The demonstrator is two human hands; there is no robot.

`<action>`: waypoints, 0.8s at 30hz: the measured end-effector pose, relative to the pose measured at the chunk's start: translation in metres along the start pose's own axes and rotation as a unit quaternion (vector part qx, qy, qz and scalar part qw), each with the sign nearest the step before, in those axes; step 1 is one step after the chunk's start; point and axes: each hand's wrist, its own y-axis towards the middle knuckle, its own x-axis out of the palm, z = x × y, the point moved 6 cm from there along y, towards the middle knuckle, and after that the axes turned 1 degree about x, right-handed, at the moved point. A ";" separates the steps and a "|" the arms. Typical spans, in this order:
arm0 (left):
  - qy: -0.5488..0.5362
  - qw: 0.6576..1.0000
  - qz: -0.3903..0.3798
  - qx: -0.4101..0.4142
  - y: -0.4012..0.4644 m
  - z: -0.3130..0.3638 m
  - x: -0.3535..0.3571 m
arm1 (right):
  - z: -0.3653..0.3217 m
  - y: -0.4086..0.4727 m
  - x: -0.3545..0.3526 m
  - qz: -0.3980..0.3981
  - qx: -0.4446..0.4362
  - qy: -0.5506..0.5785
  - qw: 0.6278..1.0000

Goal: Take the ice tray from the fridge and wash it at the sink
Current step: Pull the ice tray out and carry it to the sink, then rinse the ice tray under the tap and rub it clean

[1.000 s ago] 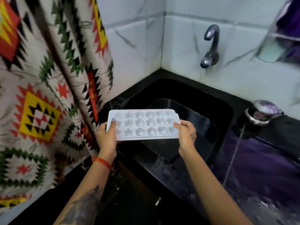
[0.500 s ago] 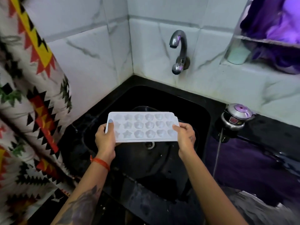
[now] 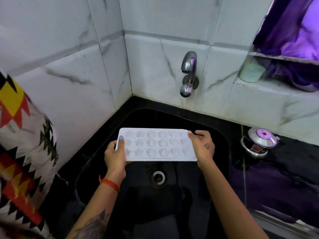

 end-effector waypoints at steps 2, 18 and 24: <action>-0.001 1.000 -0.010 0.001 0.008 0.001 0.006 | -0.017 0.014 0.005 0.023 -0.029 -0.011 0.999; 0.023 0.999 -0.044 0.007 0.033 0.000 0.031 | -0.122 0.100 0.067 -0.003 -0.237 -0.217 0.947; 0.021 0.998 -0.054 0.000 0.031 -0.004 0.032 | -0.122 0.112 0.070 0.000 -0.312 -0.306 0.900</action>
